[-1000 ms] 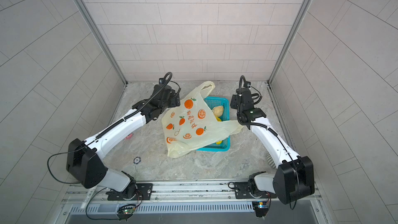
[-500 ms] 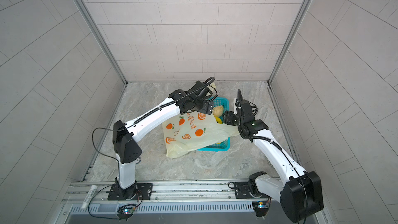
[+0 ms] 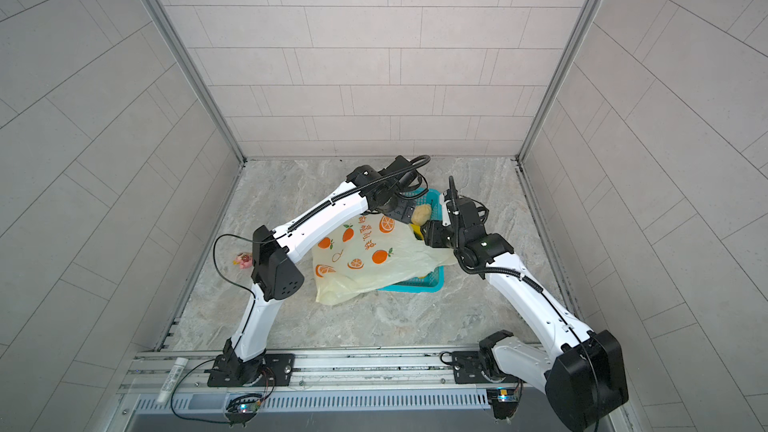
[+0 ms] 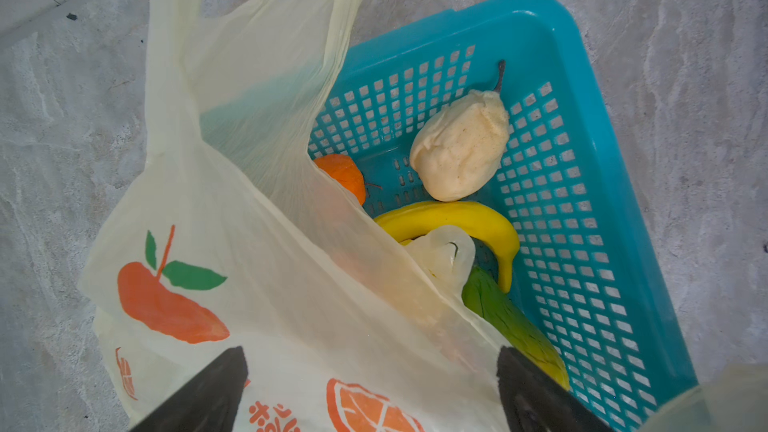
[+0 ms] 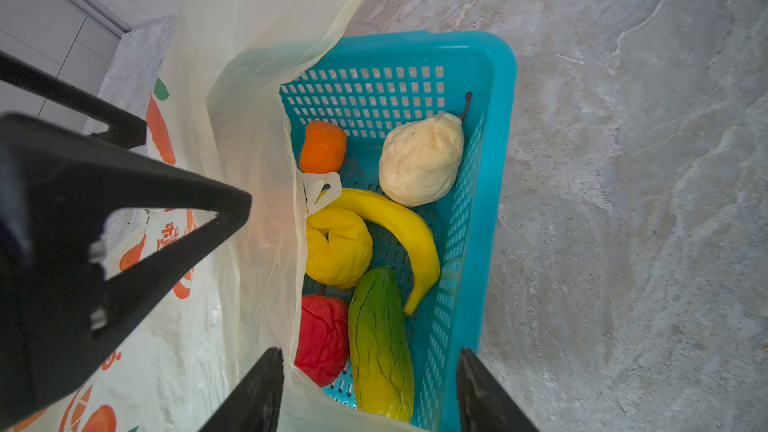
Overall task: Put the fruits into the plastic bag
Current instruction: 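Reach both grippers forward toward the cream bag over the teal basket, then lift the bag handle open with left gripper while right gripper moves over basket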
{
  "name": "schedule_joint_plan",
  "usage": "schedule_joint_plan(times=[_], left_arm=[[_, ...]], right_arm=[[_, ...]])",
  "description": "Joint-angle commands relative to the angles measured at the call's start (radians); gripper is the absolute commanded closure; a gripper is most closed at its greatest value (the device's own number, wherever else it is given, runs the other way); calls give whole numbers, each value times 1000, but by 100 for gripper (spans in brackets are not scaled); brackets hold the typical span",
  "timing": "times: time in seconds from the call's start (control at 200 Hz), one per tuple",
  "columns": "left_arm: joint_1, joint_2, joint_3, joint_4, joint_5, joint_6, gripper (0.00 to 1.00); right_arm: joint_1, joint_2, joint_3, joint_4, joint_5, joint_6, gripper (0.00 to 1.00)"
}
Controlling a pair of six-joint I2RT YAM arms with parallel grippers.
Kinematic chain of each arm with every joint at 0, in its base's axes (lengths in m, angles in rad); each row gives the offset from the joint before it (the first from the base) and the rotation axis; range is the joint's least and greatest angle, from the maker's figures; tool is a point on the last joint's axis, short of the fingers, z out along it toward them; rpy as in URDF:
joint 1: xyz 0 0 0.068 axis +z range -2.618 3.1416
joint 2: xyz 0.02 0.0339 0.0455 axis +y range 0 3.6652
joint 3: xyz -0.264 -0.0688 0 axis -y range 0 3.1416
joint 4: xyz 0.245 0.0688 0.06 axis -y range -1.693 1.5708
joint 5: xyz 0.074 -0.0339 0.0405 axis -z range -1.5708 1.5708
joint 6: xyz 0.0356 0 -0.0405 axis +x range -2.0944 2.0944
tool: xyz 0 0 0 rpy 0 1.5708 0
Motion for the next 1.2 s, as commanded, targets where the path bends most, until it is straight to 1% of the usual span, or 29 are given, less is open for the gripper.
schedule_joint_plan(times=[0.0,0.105,0.215,0.275,0.45,0.49,0.585,0.681,0.741,0.776,0.866,0.936,1.036,1.151,1.196], left_arm=[[-5,19,38,-39,-39,-3,0],[-4,41,49,-44,-50,-16,0],[-4,55,53,-64,-86,-22,1],[-4,59,51,-72,-93,-23,8],[-5,73,41,-84,-93,-36,24],[-5,73,38,-86,-89,-39,32],[-6,70,39,-86,-76,-41,61],[-6,59,37,-86,-78,-31,84],[-5,46,38,-95,-86,-18,96],[-5,36,38,-103,-92,-5,100],[-5,-11,26,-118,-99,48,100],[-5,-89,-46,-79,-84,116,100],[3,-256,-234,47,-48,202,100],[22,-487,-505,266,93,308,100],[25,-588,-639,389,118,336,100]], right_arm=[[5,-20,-10,-5,29,-14,37],[9,-30,-9,-3,31,-13,37],[14,-36,-8,-4,31,-17,37],[14,-40,-7,-4,32,-18,37],[14,-47,8,-11,27,-18,37],[14,-50,12,-14,25,-18,37],[15,-55,16,-18,26,-18,37],[15,-61,21,-22,30,-18,37],[14,-62,30,-32,38,-20,37],[14,-65,36,-39,42,-23,37],[15,-67,52,-61,63,-29,37],[14,-68,65,-75,83,-26,37],[13,-66,78,-77,93,-15,37],[12,-65,91,-64,82,-16,37],[12,-68,92,-52,75,-23,38]])
